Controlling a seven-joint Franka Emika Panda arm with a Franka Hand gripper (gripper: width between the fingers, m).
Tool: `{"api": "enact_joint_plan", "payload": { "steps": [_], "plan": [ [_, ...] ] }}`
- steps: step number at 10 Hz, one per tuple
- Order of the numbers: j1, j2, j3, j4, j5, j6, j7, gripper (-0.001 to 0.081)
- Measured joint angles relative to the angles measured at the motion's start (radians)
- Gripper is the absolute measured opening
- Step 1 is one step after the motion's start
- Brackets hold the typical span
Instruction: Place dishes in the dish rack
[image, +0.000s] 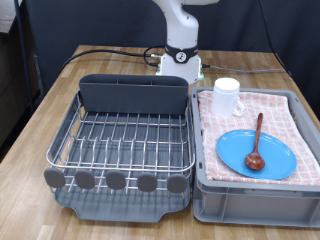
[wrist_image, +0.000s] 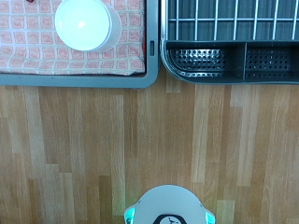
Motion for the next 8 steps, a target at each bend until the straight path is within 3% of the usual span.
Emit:
{"api": "enact_joint_plan", "payload": {
  "steps": [2, 5, 7, 8],
  "plan": [
    [0.0, 0.01, 0.017, -0.004, 0.004, 0.031, 0.038, 0.0802],
    [0.0, 0.074, 0.106, -0.005, 0.056, 0.148, 0.259, 0.0802],
    [0.002, 0.124, 0.146, 0.004, 0.059, 0.225, 0.305, 0.0802],
    [0.002, 0.124, 0.145, 0.004, 0.059, 0.218, 0.305, 0.0802]
  ]
}}
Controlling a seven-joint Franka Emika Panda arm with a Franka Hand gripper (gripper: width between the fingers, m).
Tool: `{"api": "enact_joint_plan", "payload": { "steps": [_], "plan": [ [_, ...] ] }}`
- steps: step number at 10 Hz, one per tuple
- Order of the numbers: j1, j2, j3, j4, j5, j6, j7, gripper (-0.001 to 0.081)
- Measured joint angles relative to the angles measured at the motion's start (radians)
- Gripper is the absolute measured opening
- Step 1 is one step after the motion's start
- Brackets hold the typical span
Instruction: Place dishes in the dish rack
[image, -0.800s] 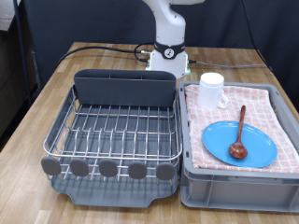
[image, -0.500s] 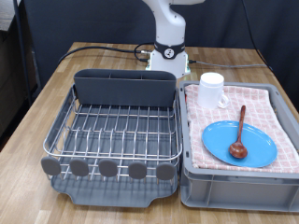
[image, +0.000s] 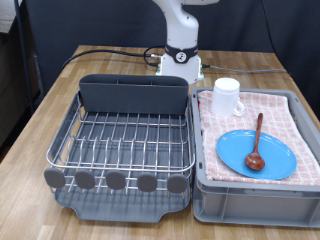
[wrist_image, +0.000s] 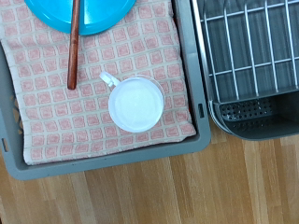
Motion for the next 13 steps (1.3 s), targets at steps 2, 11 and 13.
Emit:
{"api": "enact_joint_plan", "payload": {
  "steps": [2, 11, 13],
  "plan": [
    [0.0, 0.028, 0.004, 0.01, 0.001, -0.004, 0.006, 0.0802],
    [0.001, 0.383, 0.113, 0.261, -0.019, 0.084, 0.283, 0.0802],
    [0.004, 0.416, 0.13, 0.266, -0.029, 0.141, 0.277, 0.0802]
  ]
}}
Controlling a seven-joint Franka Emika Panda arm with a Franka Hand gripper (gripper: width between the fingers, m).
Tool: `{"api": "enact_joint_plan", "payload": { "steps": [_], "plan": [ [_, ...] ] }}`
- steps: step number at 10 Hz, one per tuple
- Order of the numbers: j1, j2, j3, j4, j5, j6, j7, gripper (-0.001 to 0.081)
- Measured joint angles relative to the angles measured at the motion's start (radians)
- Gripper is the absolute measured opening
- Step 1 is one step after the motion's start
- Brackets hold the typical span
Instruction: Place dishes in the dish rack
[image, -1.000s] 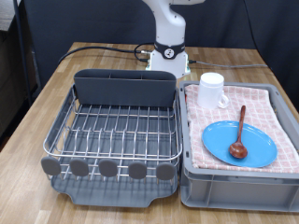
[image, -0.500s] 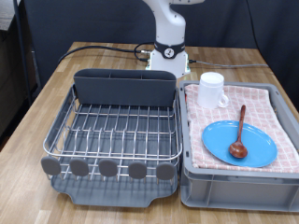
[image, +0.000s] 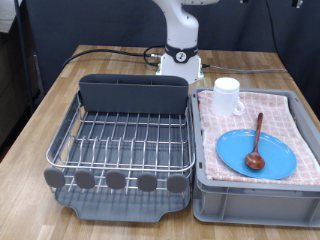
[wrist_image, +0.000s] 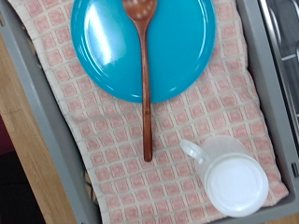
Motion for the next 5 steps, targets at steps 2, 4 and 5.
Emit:
{"api": "enact_joint_plan", "payload": {
  "steps": [2, 4, 5],
  "plan": [
    [0.002, 0.013, 0.015, -0.054, -0.018, 0.133, -0.012, 0.0802],
    [0.002, 0.027, 0.03, -0.142, -0.062, 0.281, -0.002, 0.0802],
    [0.002, 0.041, 0.038, -0.179, -0.092, 0.33, 0.015, 0.0802]
  ]
}}
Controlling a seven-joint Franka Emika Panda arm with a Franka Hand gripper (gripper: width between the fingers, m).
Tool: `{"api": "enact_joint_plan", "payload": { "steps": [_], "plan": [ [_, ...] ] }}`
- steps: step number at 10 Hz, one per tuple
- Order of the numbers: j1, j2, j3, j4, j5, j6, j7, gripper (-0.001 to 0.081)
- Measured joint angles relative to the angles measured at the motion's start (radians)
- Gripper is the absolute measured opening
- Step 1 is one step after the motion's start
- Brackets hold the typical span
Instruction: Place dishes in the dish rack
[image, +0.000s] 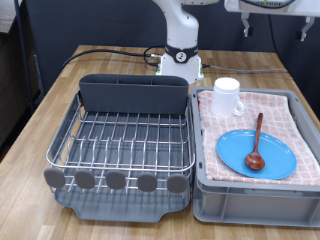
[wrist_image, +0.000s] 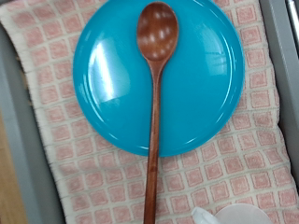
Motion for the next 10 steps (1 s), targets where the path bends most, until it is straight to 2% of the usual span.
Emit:
{"api": "enact_joint_plan", "payload": {
  "steps": [2, 4, 7, 10],
  "plan": [
    [0.0, 0.042, 0.01, -0.05, -0.073, 0.062, 0.042, 0.0802],
    [-0.001, 0.096, 0.013, -0.083, -0.137, 0.175, 0.085, 0.0802],
    [0.0, 0.101, 0.018, -0.074, -0.17, 0.145, 0.093, 0.0802],
    [0.001, 0.144, 0.038, -0.077, -0.3, 0.197, 0.222, 0.0802]
  ]
}}
